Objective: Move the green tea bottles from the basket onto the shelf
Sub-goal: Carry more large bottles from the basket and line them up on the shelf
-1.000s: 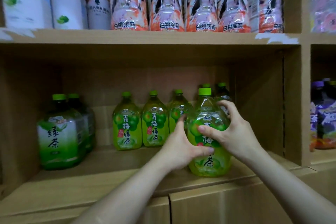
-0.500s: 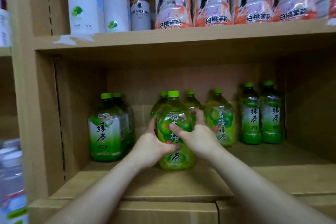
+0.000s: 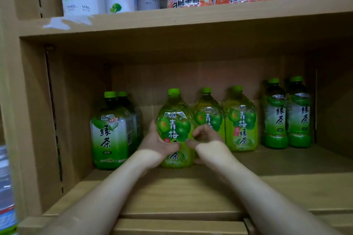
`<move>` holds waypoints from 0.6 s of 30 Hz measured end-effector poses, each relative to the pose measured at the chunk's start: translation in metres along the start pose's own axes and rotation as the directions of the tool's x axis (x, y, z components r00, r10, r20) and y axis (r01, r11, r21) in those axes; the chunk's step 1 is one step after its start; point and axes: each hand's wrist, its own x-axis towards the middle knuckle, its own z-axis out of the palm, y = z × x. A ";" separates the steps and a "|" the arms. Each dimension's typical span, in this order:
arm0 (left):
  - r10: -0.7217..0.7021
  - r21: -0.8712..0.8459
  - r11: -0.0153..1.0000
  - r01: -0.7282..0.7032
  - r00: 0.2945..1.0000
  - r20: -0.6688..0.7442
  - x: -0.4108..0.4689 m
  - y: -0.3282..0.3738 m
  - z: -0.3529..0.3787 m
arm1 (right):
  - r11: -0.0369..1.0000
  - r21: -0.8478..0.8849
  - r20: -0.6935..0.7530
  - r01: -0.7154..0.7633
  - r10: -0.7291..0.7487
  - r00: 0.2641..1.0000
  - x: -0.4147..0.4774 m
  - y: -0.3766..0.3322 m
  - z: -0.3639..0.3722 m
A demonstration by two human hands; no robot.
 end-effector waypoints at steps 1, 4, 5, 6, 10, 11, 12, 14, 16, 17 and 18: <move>-0.010 -0.013 1.000 0.010 1.000 0.008 0.001 -0.002 0.000 | 0.997 0.072 0.038 -0.026 0.023 0.999 -0.002 -0.001 -0.002; -0.015 -0.055 0.998 0.017 0.999 0.037 0.001 -0.002 -0.002 | 0.997 0.073 0.144 -0.020 0.009 0.990 -0.007 -0.004 -0.010; -0.018 -0.061 0.998 0.020 0.999 0.041 -0.001 -0.001 -0.002 | 0.999 0.038 0.187 -0.002 -0.005 0.982 -0.009 -0.005 -0.013; -0.018 -0.058 0.998 0.021 0.999 0.044 -0.003 0.001 -0.002 | 1.000 -0.001 0.249 0.012 -0.012 0.969 -0.011 -0.005 -0.015; 0.032 0.050 0.998 -0.032 0.999 0.009 -0.006 0.008 0.001 | 0.967 -0.237 0.453 0.093 0.025 0.891 -0.017 -0.001 -0.016; 0.025 0.081 0.996 -0.025 1.000 -0.005 -0.006 0.010 0.002 | 0.959 -0.260 0.454 0.111 0.020 0.891 -0.016 0.000 -0.014; 0.014 0.100 0.995 -0.012 1.000 -0.013 -0.007 0.012 0.002 | 0.956 -0.269 0.445 0.119 0.014 0.896 -0.017 0.001 -0.013; -0.007 0.104 0.995 0.008 1.000 -0.015 -0.007 0.015 0.002 | 0.955 -0.274 0.437 0.118 0.014 0.899 -0.018 0.003 -0.014; -0.020 0.063 0.998 0.019 1.000 0.018 -0.007 0.013 -0.001 | 0.956 -0.267 0.450 0.122 0.012 0.893 -0.022 0.003 -0.015; -0.034 0.012 0.999 0.034 0.999 0.040 -0.007 0.010 -0.004 | 0.951 -0.282 0.458 0.126 0.019 0.889 -0.024 0.002 -0.015; -0.061 -0.043 0.997 0.064 0.996 0.066 -0.008 0.007 -0.006 | 0.945 -0.301 0.461 0.130 0.025 0.887 -0.028 -0.001 -0.016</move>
